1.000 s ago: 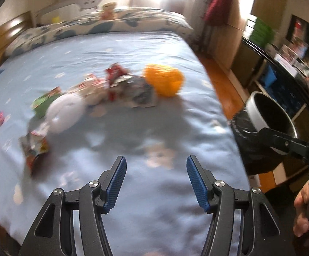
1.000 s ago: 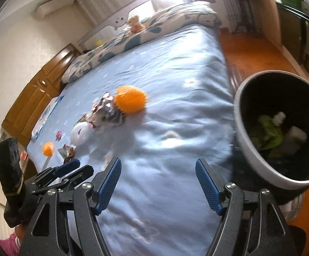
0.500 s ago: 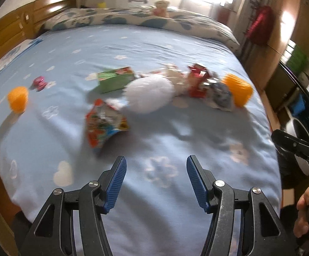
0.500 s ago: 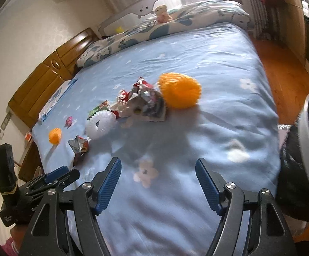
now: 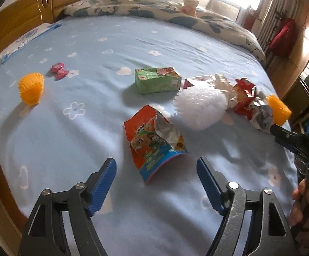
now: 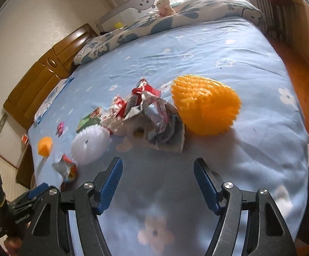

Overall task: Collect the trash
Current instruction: 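Grasp the silver foil wrapper with the right tool while the left tool grasps the orange Ovaltine packet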

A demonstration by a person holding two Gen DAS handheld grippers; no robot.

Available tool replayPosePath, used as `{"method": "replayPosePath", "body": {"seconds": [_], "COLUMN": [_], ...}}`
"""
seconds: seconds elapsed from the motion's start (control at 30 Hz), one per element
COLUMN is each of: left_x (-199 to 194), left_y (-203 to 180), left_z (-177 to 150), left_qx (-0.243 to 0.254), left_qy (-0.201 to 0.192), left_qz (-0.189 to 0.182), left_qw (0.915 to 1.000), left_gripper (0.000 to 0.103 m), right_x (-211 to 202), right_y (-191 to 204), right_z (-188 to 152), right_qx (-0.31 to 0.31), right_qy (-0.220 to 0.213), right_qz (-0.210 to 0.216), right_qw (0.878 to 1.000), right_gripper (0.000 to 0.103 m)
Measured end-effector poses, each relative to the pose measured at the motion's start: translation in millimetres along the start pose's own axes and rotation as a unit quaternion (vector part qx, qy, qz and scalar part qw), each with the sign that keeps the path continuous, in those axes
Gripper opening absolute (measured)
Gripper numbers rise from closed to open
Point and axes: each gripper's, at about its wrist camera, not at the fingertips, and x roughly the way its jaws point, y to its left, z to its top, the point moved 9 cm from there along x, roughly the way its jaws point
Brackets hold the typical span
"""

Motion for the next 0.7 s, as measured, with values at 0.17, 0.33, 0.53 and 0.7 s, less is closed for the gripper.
{"method": "replayPosePath", "body": {"seconds": [0.17,0.33,0.53,0.7], "left_x": [32.9,47.2,40.0,21.8], "left_y": [5.5,3.4,-2.2,-8.1], "left_z": [8.2,11.8,2.0,-4.0], "left_qx": [0.001,0.010,0.020,0.032], "left_qy": [0.006,0.003,0.000,-0.014], "left_qz": [0.014,0.010,-0.008,-0.021], "left_qw": [0.9999,0.9999,0.9998,0.9991], "left_gripper": [0.076,0.035,0.000,0.000], "right_x": [17.5,20.0,-4.7,-34.4], "right_y": [-2.3,-3.5,6.9,10.3], "right_z": [7.5,8.0,-12.9,-33.7], "right_qx": [0.012,0.018,-0.001,-0.009], "right_qy": [0.001,0.004,0.005,0.003], "right_qz": [0.001,0.009,0.026,0.039], "right_qw": [1.000,1.000,1.000,0.999], "right_gripper": [0.051,0.014,0.010,0.010]}}
